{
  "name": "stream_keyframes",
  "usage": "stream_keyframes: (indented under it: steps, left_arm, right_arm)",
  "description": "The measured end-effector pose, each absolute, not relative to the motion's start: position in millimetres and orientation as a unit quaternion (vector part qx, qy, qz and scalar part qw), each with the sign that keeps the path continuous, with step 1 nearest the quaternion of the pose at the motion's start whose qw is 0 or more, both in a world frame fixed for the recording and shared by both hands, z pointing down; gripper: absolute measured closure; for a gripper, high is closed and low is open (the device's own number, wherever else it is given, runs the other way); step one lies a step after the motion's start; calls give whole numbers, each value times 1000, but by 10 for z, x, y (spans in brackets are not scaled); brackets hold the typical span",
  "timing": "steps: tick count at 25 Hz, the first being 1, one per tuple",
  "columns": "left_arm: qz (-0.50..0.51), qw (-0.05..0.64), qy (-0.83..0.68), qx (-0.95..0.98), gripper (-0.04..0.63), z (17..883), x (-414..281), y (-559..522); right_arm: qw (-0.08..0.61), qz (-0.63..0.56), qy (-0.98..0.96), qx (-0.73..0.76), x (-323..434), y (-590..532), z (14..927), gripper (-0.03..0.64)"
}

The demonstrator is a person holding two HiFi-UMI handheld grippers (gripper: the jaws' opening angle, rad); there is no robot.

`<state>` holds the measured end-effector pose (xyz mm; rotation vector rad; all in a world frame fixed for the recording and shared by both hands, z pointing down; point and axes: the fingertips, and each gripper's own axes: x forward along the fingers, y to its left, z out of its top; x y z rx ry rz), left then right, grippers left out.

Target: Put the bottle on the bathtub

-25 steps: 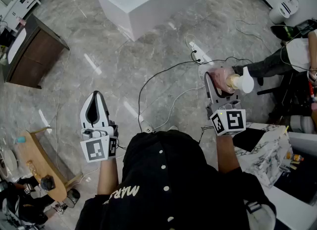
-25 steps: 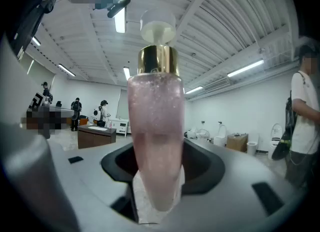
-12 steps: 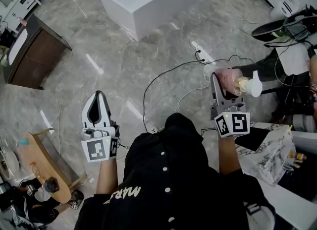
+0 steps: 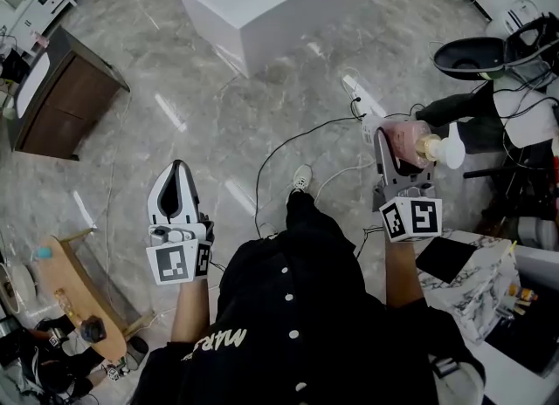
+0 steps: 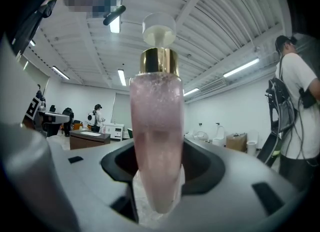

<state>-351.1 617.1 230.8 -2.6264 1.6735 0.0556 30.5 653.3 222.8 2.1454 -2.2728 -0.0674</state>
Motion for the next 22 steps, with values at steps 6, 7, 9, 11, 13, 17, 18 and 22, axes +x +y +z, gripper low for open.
stream_keyframes:
  steps: [6, 7, 9, 11, 13, 17, 18, 22]
  left_arm:
    - [22, 16, 551, -834, 584, 2272, -3302, 5526]
    - [21, 18, 552, -833, 584, 2258, -3246, 5411]
    - [20, 19, 555, -831, 584, 2234, -3137, 5194]
    - [18, 20, 559, -829, 584, 2213, -3039, 5001]
    - [17, 21, 564, -825, 584, 2199, -2951, 4834]
    - [15, 21, 574, -818, 584, 2192, -2760, 4527]
    - [15, 20, 576, -817, 584, 2194, -2707, 4457]
    - [16, 21, 584, -811, 584, 2192, -2502, 4227]
  right_arm:
    - [8, -26, -741, 671, 476, 5834, 2256, 388]
    - [9, -27, -743, 669, 522, 5712, 2249, 388]
    - [9, -27, -746, 665, 624, 5467, 2242, 388]
    - [8, -24, -749, 662, 733, 5239, 2241, 388]
    - [7, -23, -751, 659, 834, 5038, 2239, 388]
    - [7, -24, -758, 651, 1039, 4669, 2238, 388]
    - [7, -23, -760, 650, 1095, 4588, 2243, 388]
    - [6, -20, -765, 643, 1302, 4313, 2261, 388]
